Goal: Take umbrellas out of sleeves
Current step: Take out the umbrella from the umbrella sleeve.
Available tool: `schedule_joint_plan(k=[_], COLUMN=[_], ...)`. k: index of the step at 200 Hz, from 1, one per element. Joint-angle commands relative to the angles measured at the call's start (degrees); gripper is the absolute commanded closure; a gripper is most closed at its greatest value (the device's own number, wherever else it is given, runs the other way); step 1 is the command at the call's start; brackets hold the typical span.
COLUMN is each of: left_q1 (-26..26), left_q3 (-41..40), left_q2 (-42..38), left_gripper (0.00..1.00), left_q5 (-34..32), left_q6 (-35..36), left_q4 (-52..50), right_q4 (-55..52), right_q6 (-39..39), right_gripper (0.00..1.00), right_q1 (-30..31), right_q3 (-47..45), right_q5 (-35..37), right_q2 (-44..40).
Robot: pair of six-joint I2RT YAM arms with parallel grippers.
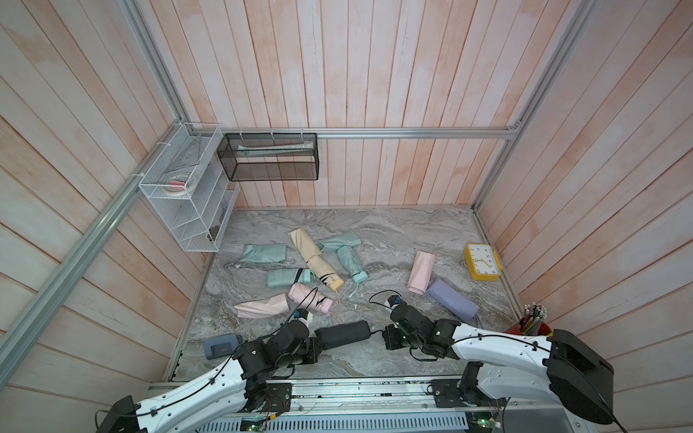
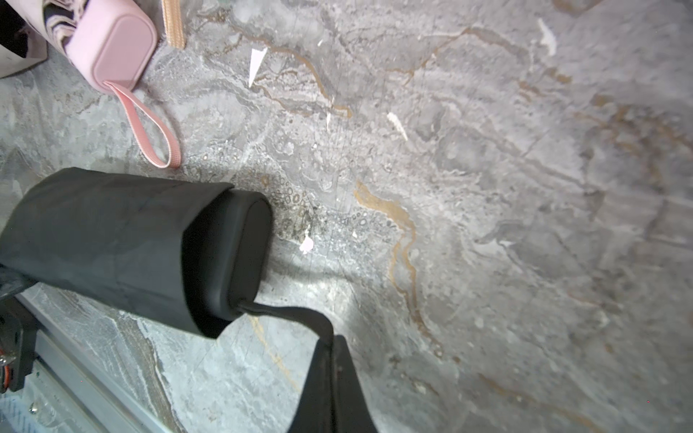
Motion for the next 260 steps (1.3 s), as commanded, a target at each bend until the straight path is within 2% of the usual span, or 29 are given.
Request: schedule_joint_plan(k=[1, 110, 260], left_q1=[0.0, 0.1, 1.9], left_q3=[-0.5, -1.7, -1.7], left_q2=[-1.4, -4.7, -7.6], left_gripper=[1.0, 1.0, 1.0], left_q5=[-1.7, -5.0, -5.5], left_q6=[-0.7, -5.6, -6.9], left_q4=[-2.0, -6.2, -9.2], right_q4=[-2.2, -4.3, -7.5], right_q6=[0.7, 2.9, 3.6], right_gripper=[1.0, 1.0, 1.0], right_q1=[-0.4, -1.5, -5.2], right_q3=[-1.0, -2.2, -3.0], right_q5=[1.7, 4.5, 6.6], right_q2=[-0.6, -2.7, -4.7])
